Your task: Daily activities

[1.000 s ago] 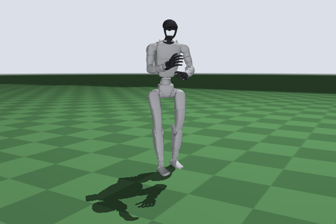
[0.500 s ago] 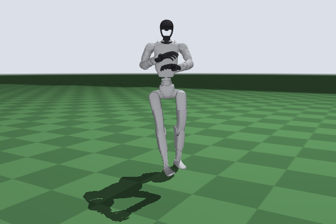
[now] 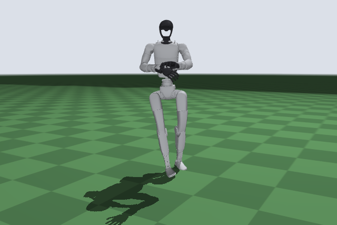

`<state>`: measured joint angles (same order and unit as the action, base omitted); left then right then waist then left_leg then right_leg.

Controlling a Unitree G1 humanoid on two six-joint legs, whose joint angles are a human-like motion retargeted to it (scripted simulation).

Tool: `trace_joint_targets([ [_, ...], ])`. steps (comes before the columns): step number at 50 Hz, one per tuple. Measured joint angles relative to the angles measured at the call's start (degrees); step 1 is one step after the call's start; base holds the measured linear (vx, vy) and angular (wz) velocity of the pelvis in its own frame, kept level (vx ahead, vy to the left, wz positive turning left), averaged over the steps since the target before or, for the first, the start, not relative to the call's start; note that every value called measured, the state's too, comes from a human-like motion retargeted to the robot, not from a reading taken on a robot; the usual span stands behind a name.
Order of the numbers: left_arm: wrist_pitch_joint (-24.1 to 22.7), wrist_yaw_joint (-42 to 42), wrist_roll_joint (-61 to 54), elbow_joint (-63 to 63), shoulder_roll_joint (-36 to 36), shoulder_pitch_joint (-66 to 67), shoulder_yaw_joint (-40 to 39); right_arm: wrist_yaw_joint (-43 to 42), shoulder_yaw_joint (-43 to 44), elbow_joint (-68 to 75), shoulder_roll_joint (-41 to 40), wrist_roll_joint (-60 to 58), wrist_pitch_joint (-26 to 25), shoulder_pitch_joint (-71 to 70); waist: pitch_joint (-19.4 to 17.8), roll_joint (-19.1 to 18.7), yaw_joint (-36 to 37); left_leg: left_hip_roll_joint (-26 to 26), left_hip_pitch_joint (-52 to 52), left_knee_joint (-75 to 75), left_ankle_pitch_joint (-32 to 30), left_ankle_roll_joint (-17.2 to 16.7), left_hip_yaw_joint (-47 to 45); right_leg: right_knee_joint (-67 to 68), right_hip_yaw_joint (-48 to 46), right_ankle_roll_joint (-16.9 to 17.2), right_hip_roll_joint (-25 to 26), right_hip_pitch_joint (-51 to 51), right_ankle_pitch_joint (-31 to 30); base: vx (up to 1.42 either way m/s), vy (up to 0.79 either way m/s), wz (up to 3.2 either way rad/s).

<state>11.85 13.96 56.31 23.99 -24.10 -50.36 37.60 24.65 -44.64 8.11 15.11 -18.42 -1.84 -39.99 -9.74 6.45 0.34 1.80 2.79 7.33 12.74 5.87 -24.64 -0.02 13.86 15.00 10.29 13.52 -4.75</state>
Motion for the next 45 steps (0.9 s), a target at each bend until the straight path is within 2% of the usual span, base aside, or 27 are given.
trace_joint_targets([
  [5, -2.2, 1.0, -4.8, 0.0, -0.3, 0.1, 0.3, -0.1, 1.8, -5.5, 1.3, 3.7, -0.1, -0.3, -1.2, 0.2, -0.2, 0.0, 0.2, -0.4, -0.3, 0.7, -1.2, -0.8, -0.2, 0.0, 0.8, -0.1, -1.8, -0.04, 0.01, -0.33],
  [13, -3.4, 0.9, -12.0, -10.8, -2.4, 14.0, -6.3, -2.0, 6.5, -13.4, 3.5, 7.2, -0.8, 4.1, -2.1, 0.8, 0.9, 0.3, 1.0, -2.0, -1.2, 1.6, -2.7, -1.1, -1.0, 0.0, 2.0, 0.2, -4.0, -0.02, 0.00, -0.28],
  [17, -2.4, 2.0, -14.4, -11.0, -1.1, 15.5, -8.6, -2.6, 5.0, -12.6, 3.3, 7.2, -0.6, 5.6, -2.0, 1.0, 1.3, 0.5, 1.4, -2.5, -1.6, 1.4, -3.2, -1.3, -1.3, 0.0, 2.2, 0.0, -4.6, -0.01, -0.02, -0.16],
  [22, -2.1, 4.5, -17.3, -7.4, 0.8, 11.1, -7.9, -4.2, 0.4, -9.3, 2.4, 5.4, 0.4, 4.2, -1.2, 0.6, 1.3, 0.6, 1.5, -2.8, -2.0, 1.2, -3.4, -1.5, -1.8, 0.0, 2.3, 0.2, -5.1, 0.00, 0.00, 0.00],
  [31, -5.1, 8.7, -23.8, -1.4, 1.8, 6.5, -4.6, -11.3, -4.2, -2.8, -0.6, 0.6, 3.5, -4.0, -0.7, 0.3, 1.2, 0.6, 1.5, -2.5, -2.6, 1.8, -4.8, -1.3, -1.5, 0.0, 2.8, 0.3, -5.8, -0.01, 0.00, -0.15],
  [35, -7.3, 11.8, -27.4, -4.8, 0.8, 11.6, -8.0, -18.6, 1.7, -1.7, 2.0, -1.9, 4.1, -3.4, -0.9, 0.5, 1.1, 0.8, 2.1, -2.8, -2.9, 2.1, -5.3, -0.9, -2.0, 0.0, 3.1, 0.4, -6.1, 0.01, 0.01, -0.25],
  [41, -8.3, 14.8, -33.4, -10.5, 0.8, 26.0, -17.4, -33.3, 18.9, 2.9, 8.0, -1.7, 2.2, 7.1, -0.4, 0.9, 0.8, 1.0, 4.0, -3.3, -2.8, 2.3, -6.2, -0.2, -1.8, 0.0, 3.9, -0.7, -5.4, 0.04, 0.01, -0.30],
  [45, -8.6, 17.1, -36.0, -11.8, 1.6, 31.7, -19.9, -41.2, 27.4, 9.3, 9.3, 0.2, 0.7, 11.7, 0.3, 1.4, 0.7, 1.2, 5.4, -3.4, -3.0, 2.3, -6.7, 0.1, -1.2, 0.0, 3.9, -1.8, -4.6, 0.05, -0.01, -0.22],
])
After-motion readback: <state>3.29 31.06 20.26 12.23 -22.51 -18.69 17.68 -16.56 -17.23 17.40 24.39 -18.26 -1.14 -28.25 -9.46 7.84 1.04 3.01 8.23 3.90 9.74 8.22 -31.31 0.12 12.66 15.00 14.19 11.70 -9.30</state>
